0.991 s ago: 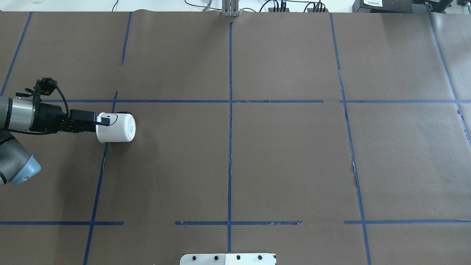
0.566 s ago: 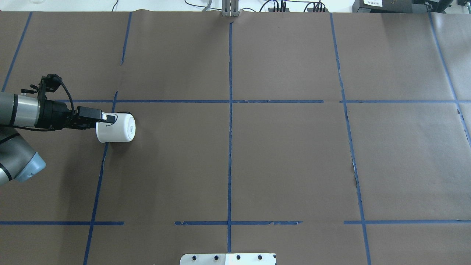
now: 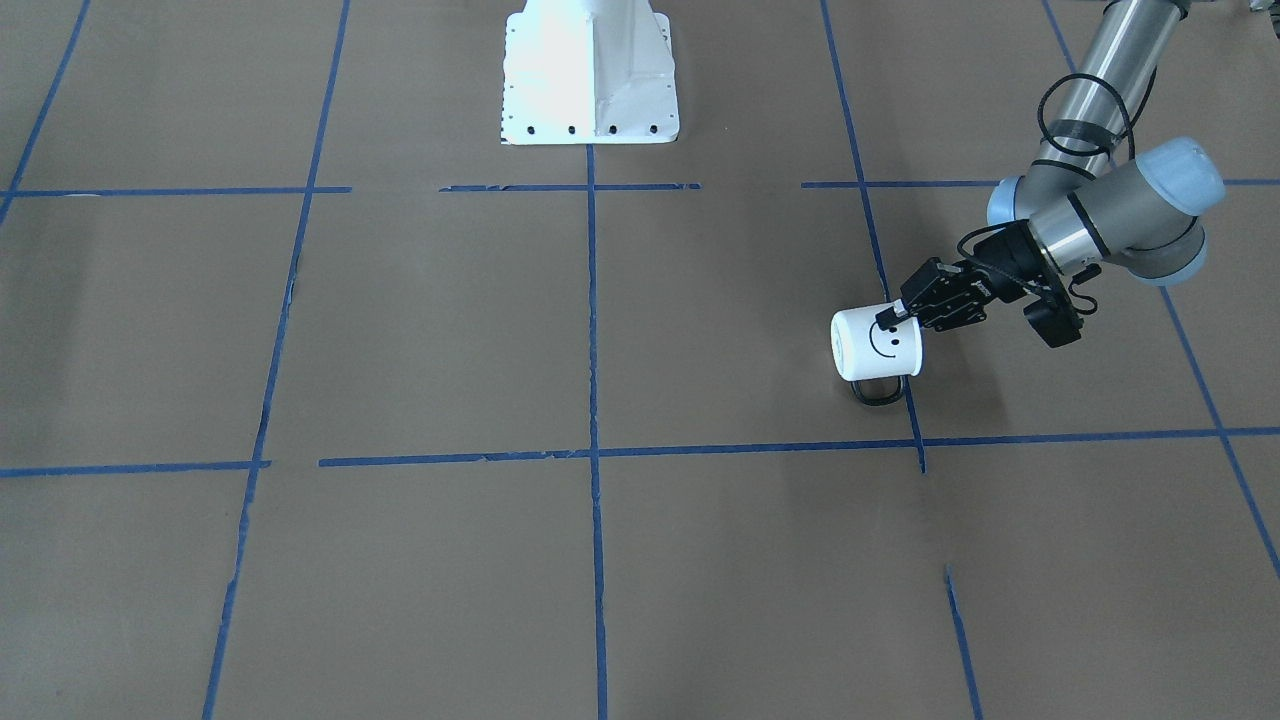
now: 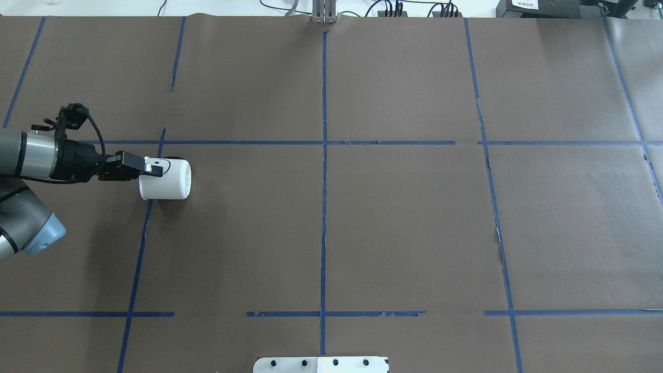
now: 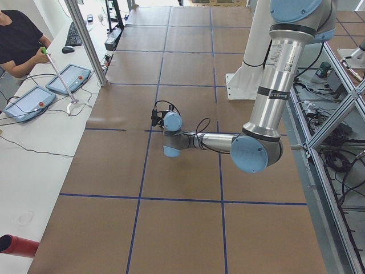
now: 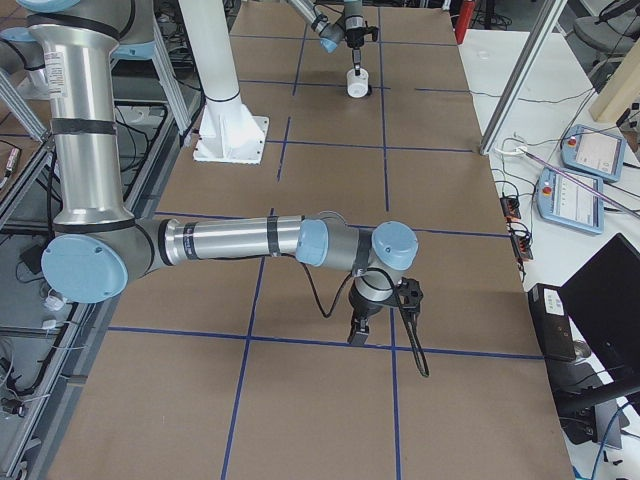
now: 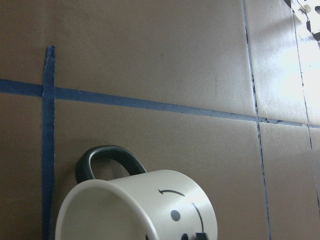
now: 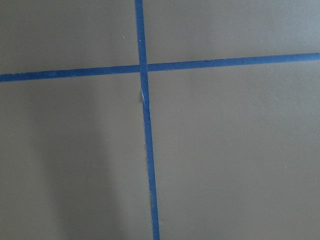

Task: Flip mug
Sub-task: 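Close the left gripper on the rim of the sideways mug, then lift the mug with the left gripper and carry it farther from the robot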

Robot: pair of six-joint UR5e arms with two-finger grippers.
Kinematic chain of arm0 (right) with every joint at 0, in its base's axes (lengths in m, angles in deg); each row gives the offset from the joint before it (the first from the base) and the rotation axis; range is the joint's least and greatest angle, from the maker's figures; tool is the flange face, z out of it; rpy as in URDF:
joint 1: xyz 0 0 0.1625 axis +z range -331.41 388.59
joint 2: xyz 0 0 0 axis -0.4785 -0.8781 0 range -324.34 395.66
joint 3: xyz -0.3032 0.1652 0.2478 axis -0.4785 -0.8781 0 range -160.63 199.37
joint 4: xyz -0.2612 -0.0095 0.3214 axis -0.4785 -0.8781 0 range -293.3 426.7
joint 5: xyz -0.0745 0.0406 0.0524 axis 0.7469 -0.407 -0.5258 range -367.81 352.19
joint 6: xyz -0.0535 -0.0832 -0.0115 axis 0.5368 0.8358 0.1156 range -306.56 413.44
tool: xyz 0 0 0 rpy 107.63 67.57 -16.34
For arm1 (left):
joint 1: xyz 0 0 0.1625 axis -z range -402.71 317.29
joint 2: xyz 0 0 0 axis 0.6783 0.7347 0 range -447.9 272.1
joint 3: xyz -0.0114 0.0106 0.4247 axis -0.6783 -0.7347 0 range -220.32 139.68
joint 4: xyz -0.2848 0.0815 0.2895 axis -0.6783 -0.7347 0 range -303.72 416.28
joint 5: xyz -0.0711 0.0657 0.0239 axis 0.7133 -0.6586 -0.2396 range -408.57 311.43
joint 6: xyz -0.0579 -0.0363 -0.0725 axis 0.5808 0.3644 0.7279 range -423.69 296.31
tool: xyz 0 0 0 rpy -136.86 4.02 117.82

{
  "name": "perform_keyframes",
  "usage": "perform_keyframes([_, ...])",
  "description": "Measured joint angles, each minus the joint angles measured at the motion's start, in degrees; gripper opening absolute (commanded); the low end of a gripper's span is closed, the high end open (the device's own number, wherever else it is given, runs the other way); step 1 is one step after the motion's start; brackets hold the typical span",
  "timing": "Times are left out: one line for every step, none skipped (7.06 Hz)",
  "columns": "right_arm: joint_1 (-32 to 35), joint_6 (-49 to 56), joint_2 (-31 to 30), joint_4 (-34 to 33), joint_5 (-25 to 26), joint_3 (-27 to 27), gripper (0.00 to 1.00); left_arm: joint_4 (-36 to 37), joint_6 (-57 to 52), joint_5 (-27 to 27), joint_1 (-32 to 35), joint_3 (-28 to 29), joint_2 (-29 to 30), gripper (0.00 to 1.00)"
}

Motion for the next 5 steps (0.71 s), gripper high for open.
perform_keyframes([0.0, 0.0, 0.0, 0.0, 0.0, 0.0, 1.00, 0.0, 4.1, 2.3, 0.1, -0.4, 1.0, 0.00])
perform_keyframes([0.0, 0.0, 0.0, 0.0, 0.0, 0.0, 1.00, 0.0, 8.6, 4.9, 0.4, -0.8, 2.2, 0.00])
perform_keyframes([0.0, 0.0, 0.0, 0.0, 0.0, 0.0, 1.00, 0.7, 12.5, 7.0, 0.7, -1.9, 3.2, 0.00])
perform_keyframes([0.0, 0.0, 0.0, 0.0, 0.0, 0.0, 1.00, 3.0, 14.5, 8.5, 1.1, -3.8, 4.0, 0.00])
perform_keyframes([0.0, 0.0, 0.0, 0.0, 0.0, 0.0, 1.00, 6.6, 15.2, 10.0, 1.7, -6.0, 5.1, 0.00])
